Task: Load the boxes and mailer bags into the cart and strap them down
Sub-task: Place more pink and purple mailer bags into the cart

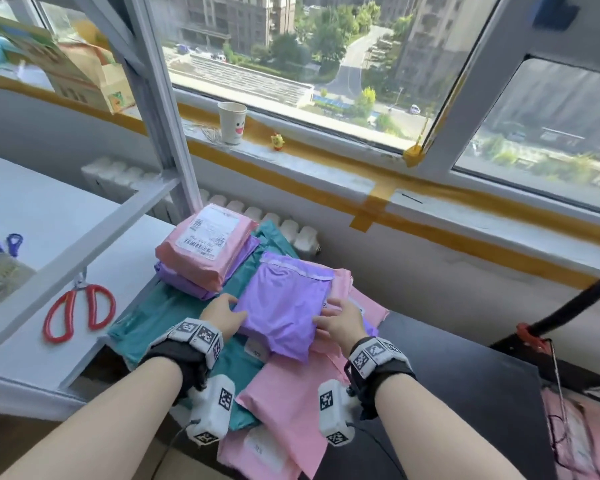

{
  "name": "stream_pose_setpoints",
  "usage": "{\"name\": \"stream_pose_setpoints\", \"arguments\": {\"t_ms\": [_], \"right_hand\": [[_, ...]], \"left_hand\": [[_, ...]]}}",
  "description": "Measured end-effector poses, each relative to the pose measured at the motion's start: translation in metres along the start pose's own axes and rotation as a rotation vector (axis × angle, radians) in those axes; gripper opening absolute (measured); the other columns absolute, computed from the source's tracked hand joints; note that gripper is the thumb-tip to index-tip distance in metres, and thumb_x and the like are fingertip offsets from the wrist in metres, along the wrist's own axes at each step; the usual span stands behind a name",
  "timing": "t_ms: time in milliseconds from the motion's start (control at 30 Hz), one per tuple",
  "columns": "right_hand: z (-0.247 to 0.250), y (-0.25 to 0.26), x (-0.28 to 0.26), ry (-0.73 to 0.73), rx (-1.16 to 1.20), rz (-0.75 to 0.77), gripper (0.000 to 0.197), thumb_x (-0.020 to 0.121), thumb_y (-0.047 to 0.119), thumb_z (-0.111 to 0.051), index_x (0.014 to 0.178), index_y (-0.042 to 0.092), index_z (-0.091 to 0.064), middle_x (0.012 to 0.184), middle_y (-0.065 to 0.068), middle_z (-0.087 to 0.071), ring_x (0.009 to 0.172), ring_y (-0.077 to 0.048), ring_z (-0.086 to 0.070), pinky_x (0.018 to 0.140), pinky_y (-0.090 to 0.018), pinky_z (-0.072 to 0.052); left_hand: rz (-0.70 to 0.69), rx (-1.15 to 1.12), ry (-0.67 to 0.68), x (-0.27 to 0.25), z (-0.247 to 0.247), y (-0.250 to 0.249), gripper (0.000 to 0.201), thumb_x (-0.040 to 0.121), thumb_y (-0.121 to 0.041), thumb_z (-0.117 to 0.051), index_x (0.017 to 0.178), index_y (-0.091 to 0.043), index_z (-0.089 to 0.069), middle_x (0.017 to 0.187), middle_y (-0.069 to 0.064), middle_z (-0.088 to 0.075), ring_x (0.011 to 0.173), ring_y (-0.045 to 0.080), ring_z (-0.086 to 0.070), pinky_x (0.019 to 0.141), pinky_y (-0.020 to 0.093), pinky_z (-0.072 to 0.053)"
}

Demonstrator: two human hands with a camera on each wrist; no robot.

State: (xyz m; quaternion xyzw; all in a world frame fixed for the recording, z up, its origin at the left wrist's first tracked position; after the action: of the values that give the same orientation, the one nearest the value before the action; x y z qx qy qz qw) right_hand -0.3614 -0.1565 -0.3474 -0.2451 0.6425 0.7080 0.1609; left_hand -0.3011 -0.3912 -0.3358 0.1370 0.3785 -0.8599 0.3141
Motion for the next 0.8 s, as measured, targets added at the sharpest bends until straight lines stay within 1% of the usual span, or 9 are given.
{"name": "stream_pose_setpoints", "arguments": {"t_ms": [100,167,300,333,467,567,667,733,800], "right_hand": [[0.001,0.001,-0.008,-0.069,-0.017,0.034,0.056,0.074,-0.030,-0.050,0.125,-0.007,-0.045,0.076,-0.007,-0.057,0.064,-0.017,-0.056,0.046,-0.019,-0.051],[0.001,0.000,-0.016,-0.100,0.004,0.025,0.057,0.076,-0.030,-0.048,0.128,-0.009,-0.045,0.076,-0.007,-0.056,0.064,-0.018,-0.055,0.047,-0.020,-0.050],[-0.005,0.003,-0.032,-0.109,-0.038,0.007,0.053,0.078,-0.017,-0.058,0.129,-0.002,-0.050,0.088,-0.005,-0.058,0.081,-0.023,-0.058,0.076,-0.033,-0.053],[-0.009,0.004,-0.038,-0.097,-0.026,-0.008,0.051,0.078,-0.015,-0.060,0.127,-0.001,-0.052,0.094,-0.008,-0.060,0.086,-0.024,-0.059,0.078,-0.034,-0.053],[-0.025,0.007,-0.051,-0.098,0.074,0.000,0.042,0.078,-0.022,-0.056,0.114,-0.001,-0.053,0.100,-0.017,-0.062,0.086,-0.026,-0.059,0.071,-0.036,-0.052],[-0.029,0.014,-0.057,-0.112,0.053,0.099,0.050,0.076,-0.024,-0.055,0.122,-0.005,-0.052,0.109,-0.022,-0.063,0.081,-0.023,-0.060,0.070,-0.030,-0.053],[-0.032,0.023,-0.068,-0.070,0.095,0.121,0.047,0.080,-0.023,-0.053,0.114,0.010,-0.055,0.103,-0.013,-0.066,0.071,-0.015,-0.062,0.052,-0.024,-0.052],[-0.033,0.033,-0.078,-0.039,0.088,0.143,0.048,0.081,-0.023,-0.051,0.113,0.012,-0.055,0.092,-0.005,-0.066,0.066,-0.010,-0.062,0.051,-0.022,-0.052],[-0.029,0.043,-0.088,-0.022,0.063,0.182,0.049,0.080,-0.024,-0.049,0.119,0.006,-0.056,0.091,-0.007,-0.068,0.061,-0.006,-0.062,0.053,-0.018,-0.051]], "left_hand": [[0.007,-0.048,0.085,0.006,-0.002,0.005,0.057,0.082,-0.009,-0.068,0.133,0.002,-0.046,0.136,0.018,-0.050,0.123,0.030,-0.051,0.101,0.034,-0.040],[0.007,-0.092,0.146,0.006,-0.002,0.008,0.058,0.080,-0.005,-0.070,0.133,0.004,-0.047,0.134,0.018,-0.053,0.119,0.033,-0.054,0.097,0.038,-0.044],[-0.041,-0.076,0.154,0.004,0.002,0.009,0.057,0.078,-0.003,-0.071,0.131,0.004,-0.051,0.129,0.020,-0.056,0.116,0.034,-0.057,0.096,0.037,-0.045],[-0.071,-0.044,0.153,0.003,0.004,0.006,0.057,0.078,-0.003,-0.071,0.131,0.004,-0.051,0.130,0.019,-0.056,0.117,0.031,-0.056,0.098,0.034,-0.043],[-0.161,0.045,0.164,0.003,0.007,-0.007,0.050,0.079,-0.006,-0.067,0.128,0.000,-0.056,0.132,0.015,-0.057,0.120,0.026,-0.055,0.103,0.029,-0.041],[-0.190,0.049,0.189,0.002,0.006,-0.012,0.042,0.082,-0.009,-0.066,0.123,-0.001,-0.059,0.128,0.015,-0.059,0.117,0.026,-0.057,0.099,0.031,-0.043],[-0.214,-0.017,0.168,-0.001,0.008,-0.013,0.011,0.084,-0.009,-0.063,0.093,-0.006,-0.069,0.106,0.019,-0.066,0.100,0.028,-0.062,0.092,0.035,-0.047],[-0.228,-0.068,0.132,-0.002,0.009,-0.013,0.012,0.086,-0.009,-0.060,0.092,-0.006,-0.069,0.104,0.019,-0.067,0.100,0.028,-0.062,0.088,0.032,-0.046],[-0.222,-0.143,0.148,-0.006,0.005,-0.015,0.016,0.089,-0.012,-0.057,0.095,-0.003,-0.068,0.092,0.016,-0.064,0.088,0.023,-0.058,0.076,0.028,-0.041]]}}
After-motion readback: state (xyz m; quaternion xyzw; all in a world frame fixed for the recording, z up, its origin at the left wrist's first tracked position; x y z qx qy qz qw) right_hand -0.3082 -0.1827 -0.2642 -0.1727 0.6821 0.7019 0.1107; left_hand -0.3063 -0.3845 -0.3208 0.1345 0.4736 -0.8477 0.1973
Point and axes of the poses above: each hand's wrist, its own x-axis towards the middle knuckle, its own z-axis out of the back of the hand, y = z × x, the point moved 6 cm from there along x, towards the middle knuckle
